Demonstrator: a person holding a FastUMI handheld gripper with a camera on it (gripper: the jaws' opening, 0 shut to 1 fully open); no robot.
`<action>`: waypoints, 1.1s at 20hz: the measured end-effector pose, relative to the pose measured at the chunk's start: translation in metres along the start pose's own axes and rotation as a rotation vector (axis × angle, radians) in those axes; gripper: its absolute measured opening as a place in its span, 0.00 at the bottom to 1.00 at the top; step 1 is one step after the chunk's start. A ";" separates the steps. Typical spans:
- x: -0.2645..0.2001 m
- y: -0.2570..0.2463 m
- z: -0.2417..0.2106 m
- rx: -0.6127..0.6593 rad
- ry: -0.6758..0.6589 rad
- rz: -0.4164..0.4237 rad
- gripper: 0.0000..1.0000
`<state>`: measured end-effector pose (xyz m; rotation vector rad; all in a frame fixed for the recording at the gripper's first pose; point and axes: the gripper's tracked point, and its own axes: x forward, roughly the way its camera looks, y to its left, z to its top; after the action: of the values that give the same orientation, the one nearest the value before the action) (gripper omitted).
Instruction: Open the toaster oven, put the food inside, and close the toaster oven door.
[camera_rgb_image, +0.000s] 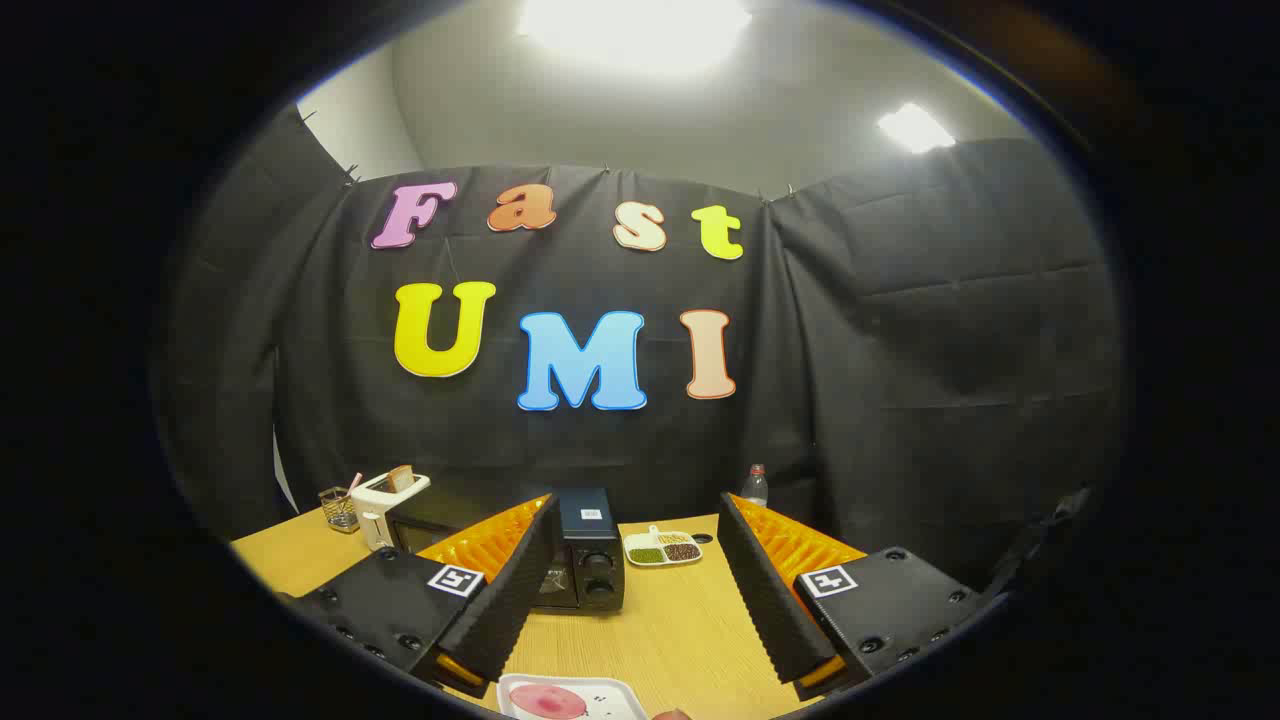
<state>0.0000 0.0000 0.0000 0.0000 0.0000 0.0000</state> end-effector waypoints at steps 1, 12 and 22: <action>0.000 0.000 -0.001 -0.001 0.001 0.001 0.99; -0.004 0.002 0.005 -0.009 -0.005 0.001 0.99; 0.016 0.032 0.005 0.004 0.002 0.056 0.99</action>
<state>0.0160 0.0322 0.0051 0.0037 0.0025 0.0564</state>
